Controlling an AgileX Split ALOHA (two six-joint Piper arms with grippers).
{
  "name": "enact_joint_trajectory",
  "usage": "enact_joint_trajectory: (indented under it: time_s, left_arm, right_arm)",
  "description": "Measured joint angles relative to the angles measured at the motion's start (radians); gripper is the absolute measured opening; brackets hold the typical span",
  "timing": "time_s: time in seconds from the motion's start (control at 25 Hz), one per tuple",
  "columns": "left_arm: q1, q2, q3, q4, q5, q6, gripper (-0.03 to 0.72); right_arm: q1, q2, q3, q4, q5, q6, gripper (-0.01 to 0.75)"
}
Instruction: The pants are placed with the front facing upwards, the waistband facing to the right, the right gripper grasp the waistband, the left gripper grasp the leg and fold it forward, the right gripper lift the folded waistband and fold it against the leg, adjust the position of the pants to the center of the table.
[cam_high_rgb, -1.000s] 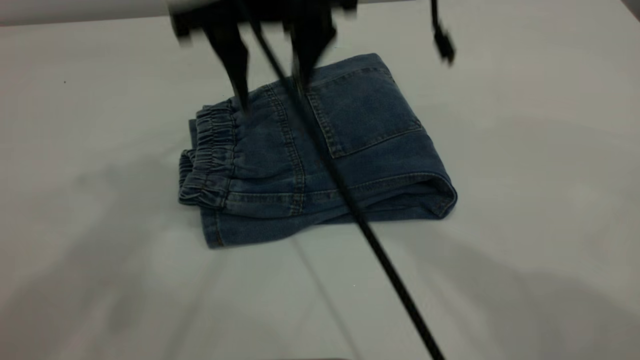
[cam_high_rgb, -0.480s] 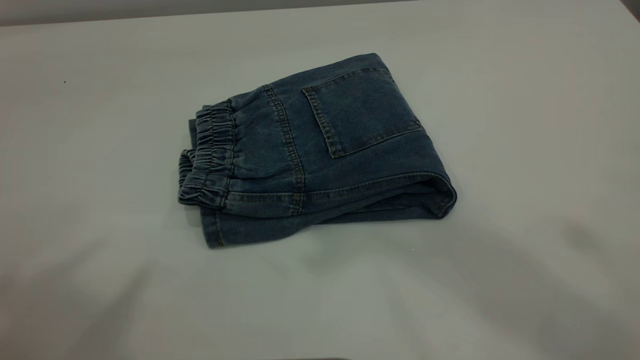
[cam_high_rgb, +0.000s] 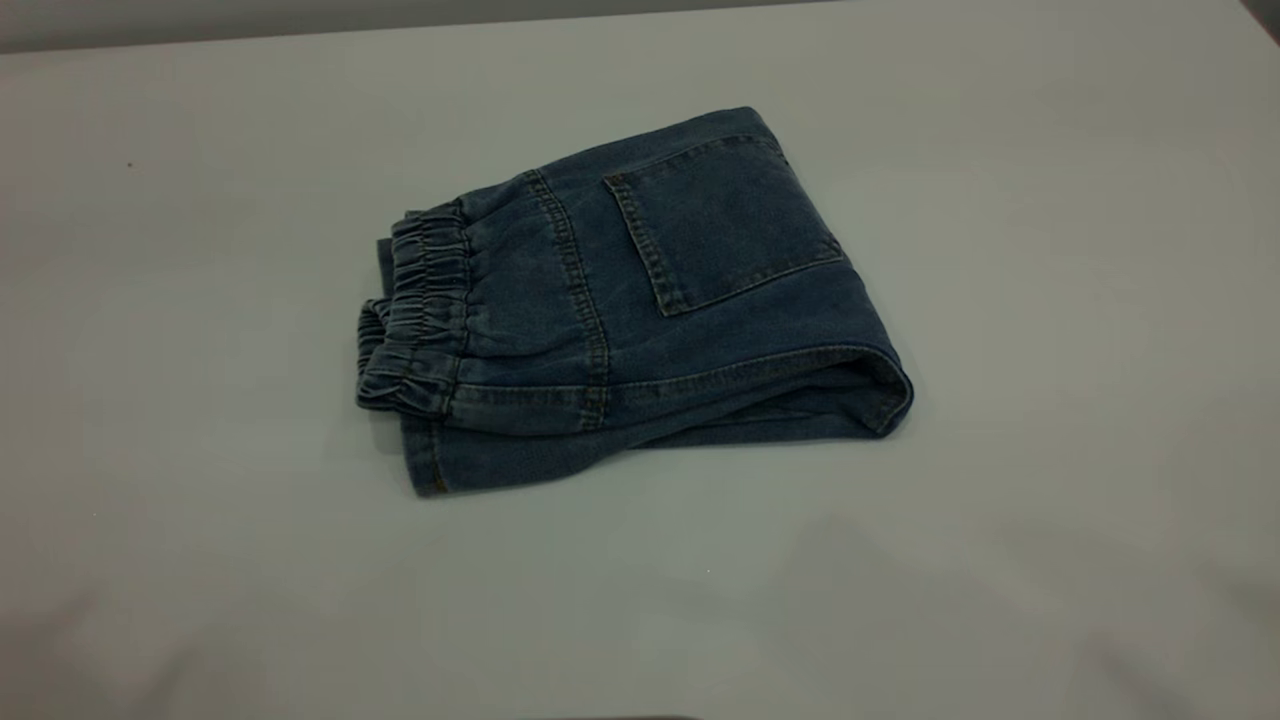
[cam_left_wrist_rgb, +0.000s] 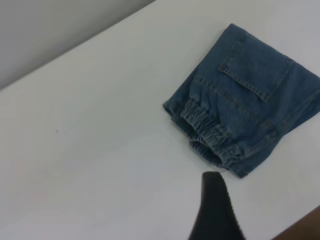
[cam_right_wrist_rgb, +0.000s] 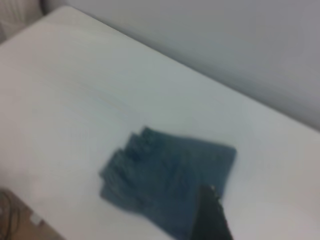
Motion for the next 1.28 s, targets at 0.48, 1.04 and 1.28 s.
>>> enact_joint_trajectory:
  time_s: [0.48,1.04,1.28]
  left_arm:
    - [0.000,-0.015,0.319,-0.112,0.000,-0.037,0.461]
    - [0.000,-0.228,0.709,-0.120,-0.120,-0.038,0.461]
    - [0.000,-0.335,0.794,-0.120,-0.077,-0.038,0.461]
  right_arm:
    - [0.000,-0.592,0.780,-0.029,-0.100,0.133,0.421]
    - [0.000,-0.647,1.126,-0.019,-0.122,0.151,0.421]
    - [0.000,-0.647,1.138,-0.021,-0.145,0.148,0.421]
